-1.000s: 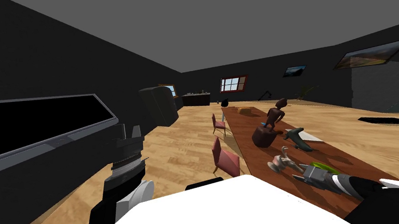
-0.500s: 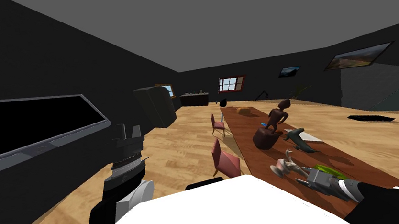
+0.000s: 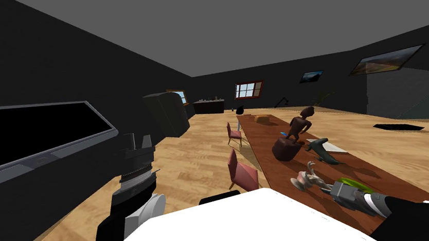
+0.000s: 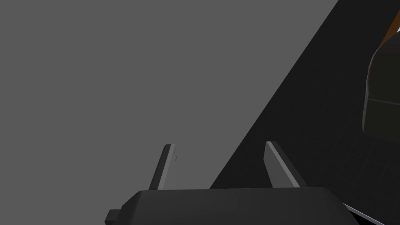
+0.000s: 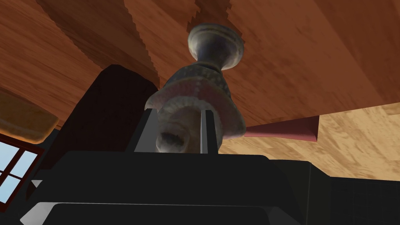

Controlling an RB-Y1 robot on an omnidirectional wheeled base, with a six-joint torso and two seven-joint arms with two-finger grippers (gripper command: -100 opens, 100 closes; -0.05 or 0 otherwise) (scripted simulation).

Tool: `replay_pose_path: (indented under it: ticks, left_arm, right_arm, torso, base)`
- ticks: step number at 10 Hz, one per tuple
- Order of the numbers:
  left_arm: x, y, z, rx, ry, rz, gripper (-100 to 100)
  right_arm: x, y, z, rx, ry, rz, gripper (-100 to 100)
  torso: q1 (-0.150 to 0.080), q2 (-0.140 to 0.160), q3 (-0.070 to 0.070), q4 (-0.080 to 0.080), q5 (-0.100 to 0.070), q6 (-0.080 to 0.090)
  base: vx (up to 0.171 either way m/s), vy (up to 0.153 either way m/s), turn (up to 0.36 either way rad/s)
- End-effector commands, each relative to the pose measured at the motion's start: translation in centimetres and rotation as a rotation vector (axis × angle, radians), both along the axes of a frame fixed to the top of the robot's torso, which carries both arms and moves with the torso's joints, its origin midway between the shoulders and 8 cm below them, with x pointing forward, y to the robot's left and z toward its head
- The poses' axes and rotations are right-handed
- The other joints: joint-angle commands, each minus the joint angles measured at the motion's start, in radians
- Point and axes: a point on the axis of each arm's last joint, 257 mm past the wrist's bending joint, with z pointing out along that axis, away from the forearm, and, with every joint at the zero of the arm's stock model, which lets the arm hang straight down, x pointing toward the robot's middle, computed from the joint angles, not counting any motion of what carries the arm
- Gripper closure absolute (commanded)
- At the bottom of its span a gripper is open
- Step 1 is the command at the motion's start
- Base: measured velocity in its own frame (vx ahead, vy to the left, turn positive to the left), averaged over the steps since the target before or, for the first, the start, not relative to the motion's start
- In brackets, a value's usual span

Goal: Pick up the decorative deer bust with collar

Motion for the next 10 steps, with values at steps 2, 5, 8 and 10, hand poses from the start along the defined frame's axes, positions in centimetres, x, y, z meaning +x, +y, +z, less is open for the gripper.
replay_pose_path:
  ticks: [2,5,8,10]
  left_arm:
    - [0.0,0.0,0.0,0.000,0.000,0.000,0]
    - [0.0,0.0,0.0,0.000,0.000,0.000,0]
    - [0.0,0.0,0.0,0.000,0.000,0.000,0]
    - [0.0,0.0,0.0,0.000,0.000,0.000,0]
  right_arm:
    - [0.7,-0.2,0.0,0.002,0.002,-0.006,100]
    - [2.0,-0.9,0.3,-0.006,0.008,-0.016,100]
    - [2.7,-1.3,0.5,0.006,0.007,-0.049,100]
    - [3.4,-1.6,0.7,0.006,0.008,-0.064,100]
  torso:
    - [0.000,0.000,0.000,0.000,0.000,0.000]
    - [0.000,0.008,0.004,0.002,-0.001,-0.001]
    - [0.000,0.006,0.004,0.002,0.000,-0.002]
    - [0.001,0.006,0.004,0.002,0.001,-0.002]
  base:
    - [-0.039,-0.001,0.050]
    - [-0.145,0.014,0.118]
    - [-0.094,0.000,0.067]
    - [-0.097,0.016,0.085]
